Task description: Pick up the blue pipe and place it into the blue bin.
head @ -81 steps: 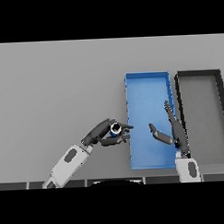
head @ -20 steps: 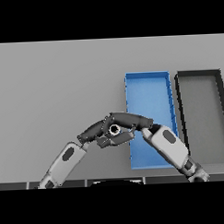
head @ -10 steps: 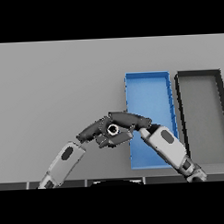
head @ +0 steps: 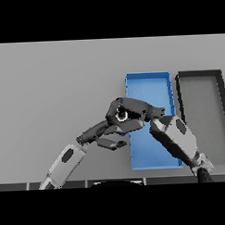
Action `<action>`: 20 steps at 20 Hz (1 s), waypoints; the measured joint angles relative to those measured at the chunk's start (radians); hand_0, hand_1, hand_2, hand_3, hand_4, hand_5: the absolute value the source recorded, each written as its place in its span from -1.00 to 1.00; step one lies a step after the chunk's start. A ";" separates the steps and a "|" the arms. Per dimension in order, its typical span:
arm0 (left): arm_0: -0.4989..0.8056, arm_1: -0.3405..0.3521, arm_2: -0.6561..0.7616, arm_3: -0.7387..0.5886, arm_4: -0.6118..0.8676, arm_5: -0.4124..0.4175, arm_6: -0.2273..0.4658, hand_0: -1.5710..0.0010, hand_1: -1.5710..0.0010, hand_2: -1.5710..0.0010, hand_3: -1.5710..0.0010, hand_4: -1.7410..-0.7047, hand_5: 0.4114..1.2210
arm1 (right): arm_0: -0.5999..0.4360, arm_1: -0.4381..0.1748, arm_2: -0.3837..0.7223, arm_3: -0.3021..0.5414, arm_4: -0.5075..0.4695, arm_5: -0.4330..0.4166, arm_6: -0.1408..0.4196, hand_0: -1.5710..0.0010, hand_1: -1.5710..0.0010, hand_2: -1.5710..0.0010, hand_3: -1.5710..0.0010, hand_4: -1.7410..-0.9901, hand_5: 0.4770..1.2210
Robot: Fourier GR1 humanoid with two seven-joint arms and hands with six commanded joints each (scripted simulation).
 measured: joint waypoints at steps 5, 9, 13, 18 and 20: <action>0.008 -0.004 -0.009 -0.012 -0.005 0.003 -0.003 1.00 1.00 1.00 1.00 0.61 -0.78 | -0.240 -0.085 -0.128 0.093 -0.148 -0.095 -0.047 -1.00 -1.00 -1.00 -1.00 -0.95 0.72; 0.017 0.007 -0.010 -0.035 0.006 -0.007 -0.003 1.00 1.00 1.00 1.00 0.61 -0.80 | -0.360 -0.162 -0.192 0.249 -0.090 -0.180 -0.089 -1.00 -1.00 -1.00 -1.00 -0.98 0.75; 0.030 0.012 -0.003 -0.044 0.013 -0.003 -0.008 1.00 1.00 1.00 1.00 0.60 -0.81 | -0.340 -0.227 -0.212 0.419 -0.025 -0.204 -0.087 -1.00 -1.00 -1.00 -1.00 -0.99 0.75; 0.013 0.014 0.011 -0.022 0.015 -0.006 -0.005 1.00 1.00 1.00 1.00 0.63 -0.82 | -0.192 -0.257 -0.195 0.508 0.009 -0.240 -0.065 -1.00 -1.00 -1.00 -1.00 -1.00 0.73; 0.007 0.011 0.019 -0.022 0.027 -0.006 0.011 1.00 1.00 1.00 1.00 0.64 -0.85 | -0.122 -0.259 -0.166 0.507 0.031 -0.267 -0.042 -1.00 -1.00 -1.00 -1.00 -1.00 0.73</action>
